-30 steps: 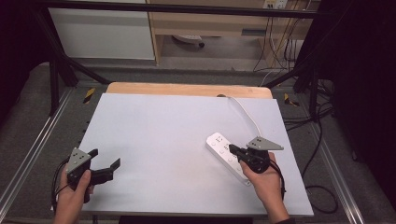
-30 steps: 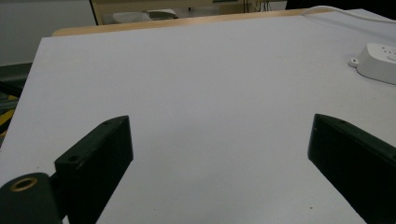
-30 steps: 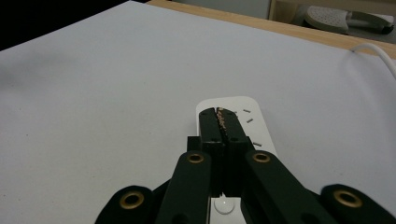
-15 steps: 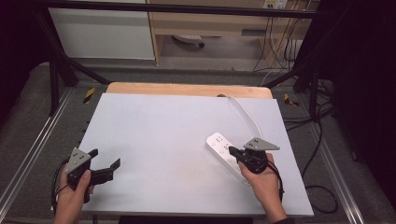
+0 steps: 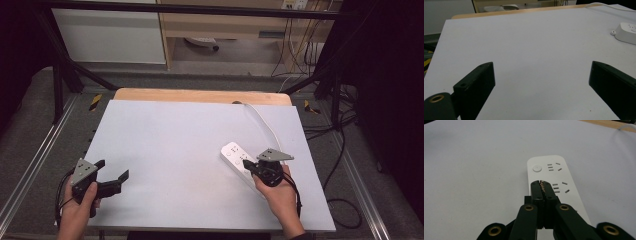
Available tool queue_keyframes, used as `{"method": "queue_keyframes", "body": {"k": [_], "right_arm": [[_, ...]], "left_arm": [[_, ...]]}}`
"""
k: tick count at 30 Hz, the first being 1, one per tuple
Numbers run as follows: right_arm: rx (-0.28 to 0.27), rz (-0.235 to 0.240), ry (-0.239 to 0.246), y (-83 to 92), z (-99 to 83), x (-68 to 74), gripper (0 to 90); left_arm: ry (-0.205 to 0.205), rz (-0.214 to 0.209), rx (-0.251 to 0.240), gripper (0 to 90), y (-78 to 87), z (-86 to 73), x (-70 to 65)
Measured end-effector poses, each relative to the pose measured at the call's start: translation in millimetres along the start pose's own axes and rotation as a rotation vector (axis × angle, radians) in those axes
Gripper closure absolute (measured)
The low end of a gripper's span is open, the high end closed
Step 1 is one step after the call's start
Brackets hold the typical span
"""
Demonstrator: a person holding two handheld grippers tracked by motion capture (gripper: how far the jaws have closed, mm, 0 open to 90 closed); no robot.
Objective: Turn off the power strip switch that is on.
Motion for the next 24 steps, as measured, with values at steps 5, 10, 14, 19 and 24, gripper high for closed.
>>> {"method": "queue_keyframes", "body": {"k": [5, 10, 14, 19, 24], "right_arm": [[0.007, 0.000, 0.004, -1.4, -0.8, 1.7, 90.0], [0.015, -0.010, 0.012, -3.2, -1.9, 1.4, 90.0], [0.016, -0.017, 0.002, -4.0, -3.9, -1.3, 90.0], [0.033, -0.025, 0.011, -5.8, -5.9, -1.8, 90.0], [0.043, -0.026, 0.004, -7.6, -8.1, -2.2, 90.0]], "left_arm": [[-0.003, -0.002, 0.001, 6.6, -0.1, 0.0, 0.0], [-0.004, -0.001, 0.000, 6.6, 0.2, 0.1, 0.1], [0.003, 0.003, -0.003, 6.6, 0.2, 0.3, 0.5], [-0.003, 0.000, -0.001, 6.7, 0.1, 0.2, 0.0], [0.002, 0.001, -0.002, 6.7, 0.1, 0.2, 0.2]]}}
Point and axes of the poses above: each handheld gripper's, and its own axes: y roughly backward along the jaws, z roughly out of its top, x roughly to its left, the point moved 5 cm from there along -y, roughly forward along the jaws, and after that the axes turned 4 degrees about z, right-handed, at the moved point
